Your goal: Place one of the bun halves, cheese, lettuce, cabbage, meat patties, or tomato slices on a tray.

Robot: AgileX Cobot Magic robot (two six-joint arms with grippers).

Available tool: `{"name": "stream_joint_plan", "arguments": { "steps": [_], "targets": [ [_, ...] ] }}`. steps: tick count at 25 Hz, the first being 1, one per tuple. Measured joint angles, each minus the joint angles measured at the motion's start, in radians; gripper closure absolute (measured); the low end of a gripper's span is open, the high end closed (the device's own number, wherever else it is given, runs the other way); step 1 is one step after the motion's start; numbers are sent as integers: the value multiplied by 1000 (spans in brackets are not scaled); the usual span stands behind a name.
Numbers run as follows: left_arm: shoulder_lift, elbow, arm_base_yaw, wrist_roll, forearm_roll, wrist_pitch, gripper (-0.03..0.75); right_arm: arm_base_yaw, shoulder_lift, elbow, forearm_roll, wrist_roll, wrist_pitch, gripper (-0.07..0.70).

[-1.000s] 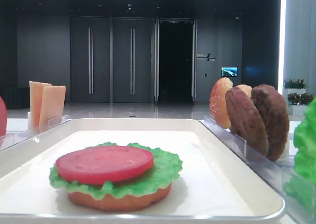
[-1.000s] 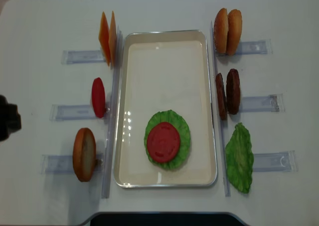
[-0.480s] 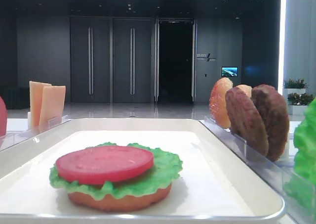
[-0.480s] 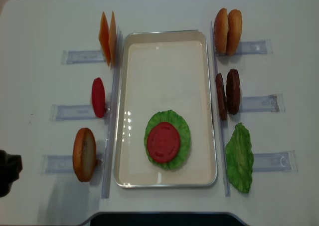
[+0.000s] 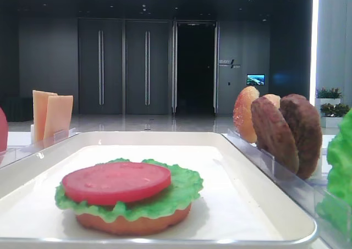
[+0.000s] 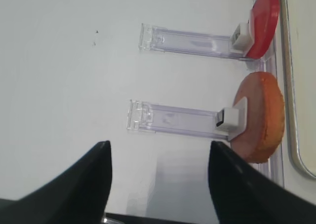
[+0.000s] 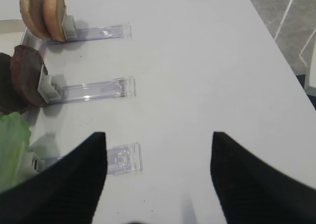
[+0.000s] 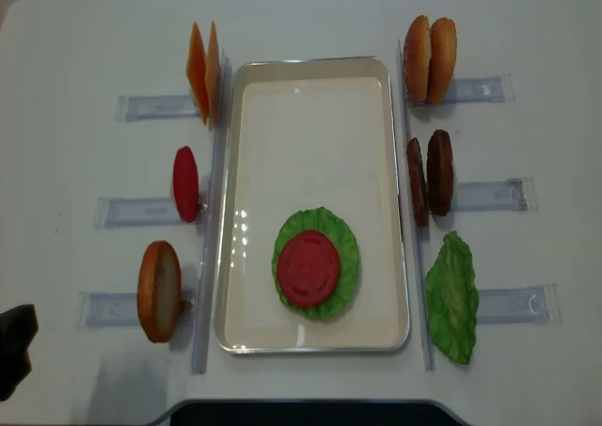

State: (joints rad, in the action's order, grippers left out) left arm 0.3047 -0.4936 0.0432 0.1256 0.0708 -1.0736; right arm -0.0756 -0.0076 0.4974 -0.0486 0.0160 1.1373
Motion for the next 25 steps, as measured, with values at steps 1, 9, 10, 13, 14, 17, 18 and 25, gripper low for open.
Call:
{"name": "stream_joint_plan", "arguments": {
  "steps": [1,9,10,13,14,17,18,25],
  "targets": [
    [-8,0,0,-1,-1,0,244,0,0,0,0,0,0,171],
    [-148,1,0,-1,-6,0,244,0,0,0,0,0,0,171],
    [-165,1,0,-1,-7,-1,244,0,0,0,0,0,0,171],
    [-225,1,0,-1,-8,-3,244,0,0,0,0,0,0,171],
    [-239,2,0,-1,-8,-4,244,0,0,0,0,0,0,171],
    [-277,4,0,-1,-11,-12,244,0,0,0,0,0,0,171],
    [-286,4,0,-1,-11,-13,244,0,0,0,0,0,0,171],
    [-321,5,0,-1,-15,-25,244,0,0,0,0,0,0,171]
  ]
}}
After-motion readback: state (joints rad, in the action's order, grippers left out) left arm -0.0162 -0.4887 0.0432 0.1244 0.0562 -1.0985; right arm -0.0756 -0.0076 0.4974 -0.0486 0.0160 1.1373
